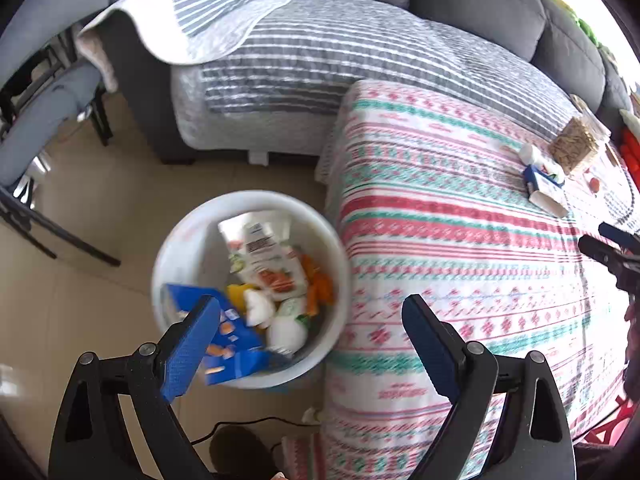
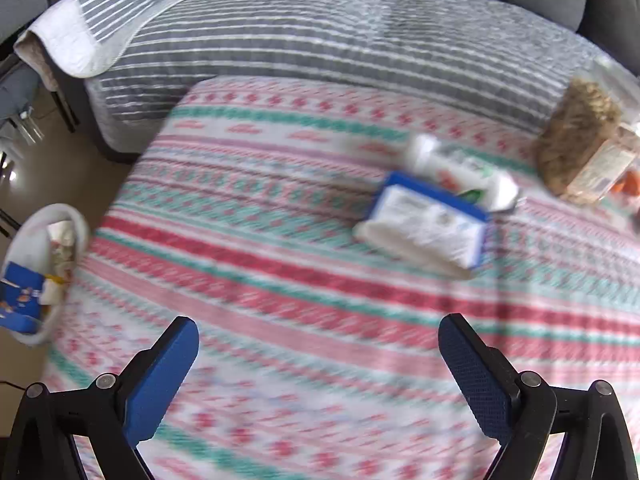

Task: Collect trash
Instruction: 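Grasp the blue-and-white carton with the right tool, then grasp the white bottle on the tablecloth with the left tool, then carry the bottle and carton to the bucket and open both tools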

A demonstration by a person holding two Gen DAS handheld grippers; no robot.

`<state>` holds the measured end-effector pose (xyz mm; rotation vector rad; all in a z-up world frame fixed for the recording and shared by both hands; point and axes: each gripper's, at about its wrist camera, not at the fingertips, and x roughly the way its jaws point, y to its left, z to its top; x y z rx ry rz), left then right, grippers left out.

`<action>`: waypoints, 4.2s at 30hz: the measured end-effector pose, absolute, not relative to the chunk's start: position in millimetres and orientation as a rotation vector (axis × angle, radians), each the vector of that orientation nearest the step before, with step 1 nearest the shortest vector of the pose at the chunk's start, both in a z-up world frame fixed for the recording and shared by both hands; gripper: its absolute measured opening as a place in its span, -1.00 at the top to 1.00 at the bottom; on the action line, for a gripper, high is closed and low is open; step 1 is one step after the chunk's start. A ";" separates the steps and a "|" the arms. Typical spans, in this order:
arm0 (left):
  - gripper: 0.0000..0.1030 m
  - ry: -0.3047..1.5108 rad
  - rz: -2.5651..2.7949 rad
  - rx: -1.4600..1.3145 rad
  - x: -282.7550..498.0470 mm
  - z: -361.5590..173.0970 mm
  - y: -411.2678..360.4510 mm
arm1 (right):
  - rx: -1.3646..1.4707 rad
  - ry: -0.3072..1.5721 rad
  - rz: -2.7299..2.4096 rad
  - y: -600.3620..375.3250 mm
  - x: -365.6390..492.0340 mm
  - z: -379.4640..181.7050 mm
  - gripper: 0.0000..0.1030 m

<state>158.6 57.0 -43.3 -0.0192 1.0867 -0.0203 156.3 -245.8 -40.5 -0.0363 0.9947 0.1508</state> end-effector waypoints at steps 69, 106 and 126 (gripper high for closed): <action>-0.11 1.009 -0.694 0.719 341.7 -107.0 -341.0 | 0.177 0.990 0.055 -453.8 155.7 -94.2 -0.15; 0.21 1.003 -0.334 0.078 146.9 14.2 -2.9 | 0.209 0.953 0.159 -242.7 92.4 5.5 -0.15; -0.02 1.111 -0.006 -0.090 182.7 -62.0 135.9 | 0.196 1.026 0.307 -119.7 154.4 -37.0 -0.15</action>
